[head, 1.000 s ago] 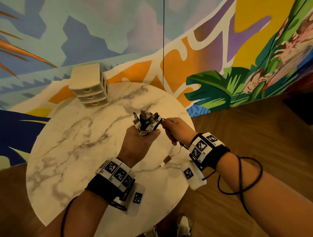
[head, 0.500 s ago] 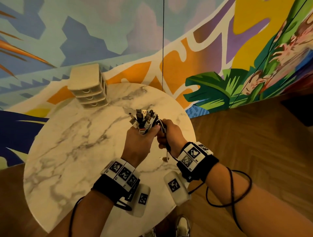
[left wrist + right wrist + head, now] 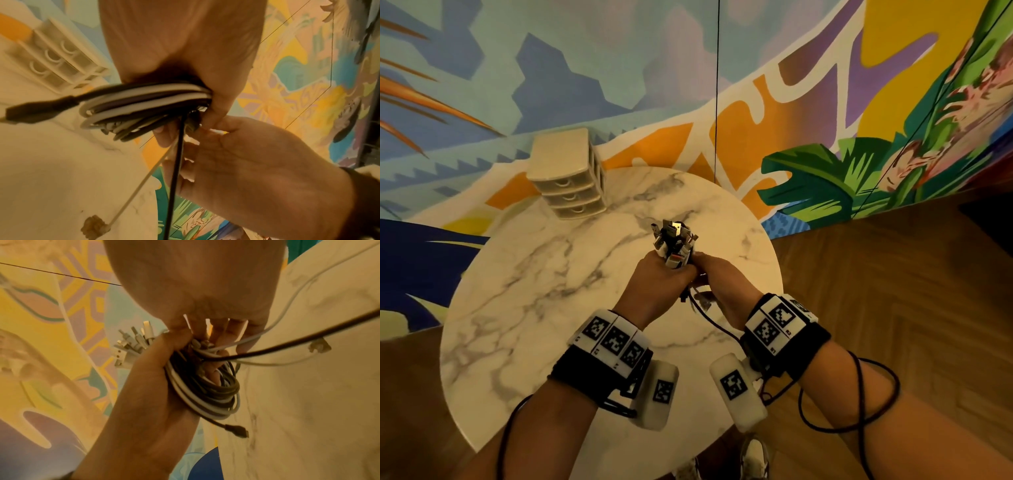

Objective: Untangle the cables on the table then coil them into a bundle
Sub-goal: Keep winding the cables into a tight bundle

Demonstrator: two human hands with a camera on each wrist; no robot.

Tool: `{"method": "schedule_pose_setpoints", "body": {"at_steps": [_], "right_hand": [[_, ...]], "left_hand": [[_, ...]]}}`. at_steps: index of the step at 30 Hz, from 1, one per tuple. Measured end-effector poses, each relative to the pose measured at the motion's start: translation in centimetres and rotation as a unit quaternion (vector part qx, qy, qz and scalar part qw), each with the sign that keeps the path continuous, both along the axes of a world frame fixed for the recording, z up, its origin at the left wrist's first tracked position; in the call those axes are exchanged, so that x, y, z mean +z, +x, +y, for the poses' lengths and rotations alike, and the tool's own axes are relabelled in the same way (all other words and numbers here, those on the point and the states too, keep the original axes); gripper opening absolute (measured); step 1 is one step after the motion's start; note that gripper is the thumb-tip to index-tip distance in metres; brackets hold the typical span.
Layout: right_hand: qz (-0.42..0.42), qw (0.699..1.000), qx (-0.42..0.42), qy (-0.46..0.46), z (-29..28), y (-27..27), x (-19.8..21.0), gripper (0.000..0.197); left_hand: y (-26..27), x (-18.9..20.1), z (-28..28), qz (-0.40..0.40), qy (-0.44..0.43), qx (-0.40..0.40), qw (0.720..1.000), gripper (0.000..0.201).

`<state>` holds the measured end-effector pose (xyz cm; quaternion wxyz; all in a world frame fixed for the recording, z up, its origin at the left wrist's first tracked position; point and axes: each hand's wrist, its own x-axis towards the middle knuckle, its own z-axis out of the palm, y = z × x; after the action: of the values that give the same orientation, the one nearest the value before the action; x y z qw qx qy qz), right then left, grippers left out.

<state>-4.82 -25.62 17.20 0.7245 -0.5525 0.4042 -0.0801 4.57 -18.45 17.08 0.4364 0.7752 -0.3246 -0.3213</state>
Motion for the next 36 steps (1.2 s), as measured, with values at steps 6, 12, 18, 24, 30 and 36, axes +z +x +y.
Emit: {"method": "schedule_pose_setpoints", "body": {"at_steps": [6,12,18,24,30,36], "right_hand": [[0.02,0.99,0.05,-0.128,-0.2,-0.3,0.8,0.035],[-0.006,0.968,0.043,-0.248,-0.9,-0.6,-0.4,0.036],[-0.126,0.992,0.02,-0.019,-1.8,-0.5,-1.6,0.053],[-0.152,0.987,-0.033,-0.044,-0.9,0.3,-1.7,0.028],[-0.14,0.977,-0.077,-0.142,-0.7,0.5,-1.2,0.028],[-0.192,0.976,0.1,-0.029,-0.8,-1.6,-2.5,0.042]], "left_hand": [[0.1,0.5,0.5,0.023,-0.031,0.042,0.998,0.013],[0.5,1.7,1.5,0.164,-0.101,0.1,0.976,0.018],[0.8,3.0,3.0,0.267,-0.104,-0.008,0.958,0.015],[0.9,3.5,2.3,0.244,-0.074,0.017,0.967,0.01],[0.4,2.3,2.1,0.155,-0.123,0.097,0.975,0.022],[0.5,2.4,2.9,0.167,-0.179,0.07,0.967,0.014]]}}
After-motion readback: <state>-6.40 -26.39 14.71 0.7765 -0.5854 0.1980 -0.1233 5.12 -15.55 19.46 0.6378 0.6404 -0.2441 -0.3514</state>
